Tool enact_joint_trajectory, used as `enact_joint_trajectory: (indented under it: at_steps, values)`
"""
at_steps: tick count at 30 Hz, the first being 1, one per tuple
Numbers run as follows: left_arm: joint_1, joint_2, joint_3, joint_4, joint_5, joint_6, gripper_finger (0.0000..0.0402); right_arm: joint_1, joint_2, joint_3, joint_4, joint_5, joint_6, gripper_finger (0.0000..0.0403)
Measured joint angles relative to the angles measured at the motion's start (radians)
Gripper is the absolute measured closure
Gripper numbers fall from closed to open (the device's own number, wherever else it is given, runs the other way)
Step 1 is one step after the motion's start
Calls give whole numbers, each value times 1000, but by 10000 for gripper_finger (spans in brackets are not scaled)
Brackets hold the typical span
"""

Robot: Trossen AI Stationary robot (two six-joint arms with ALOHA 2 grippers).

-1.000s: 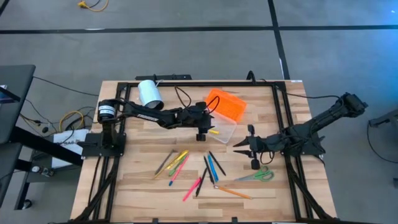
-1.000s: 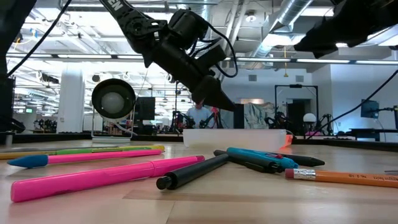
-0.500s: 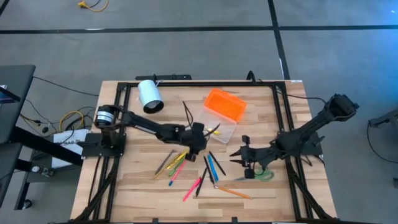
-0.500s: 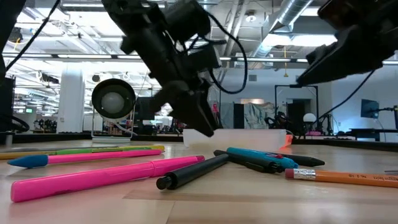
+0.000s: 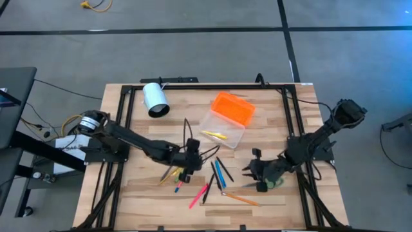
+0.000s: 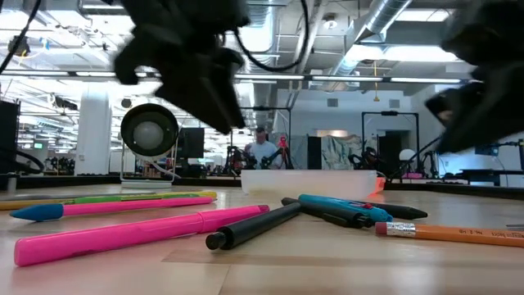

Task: Pick & place school supplies into a supply box
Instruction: Put the green scissors into the supply box

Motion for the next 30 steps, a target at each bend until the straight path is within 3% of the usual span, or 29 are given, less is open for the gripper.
enact_joint_trajectory:
  at_steps: [9, 15, 23, 30]
  values:
    - [-136, -64, -60, -35, -228, -175, 203, 201, -60, 30, -390, 0, 383, 317]
    - [-170, -77, -63, -30, -337, -220, 203, 307, -63, 137, -619, 1, 516, 317]
    - [-172, -77, -63, -25, -346, -246, 203, 433, -37, 176, -821, -77, 809, 317]
    - [-172, -77, -63, 17, -347, -226, 203, 453, 54, 176, -815, -78, 804, 317]
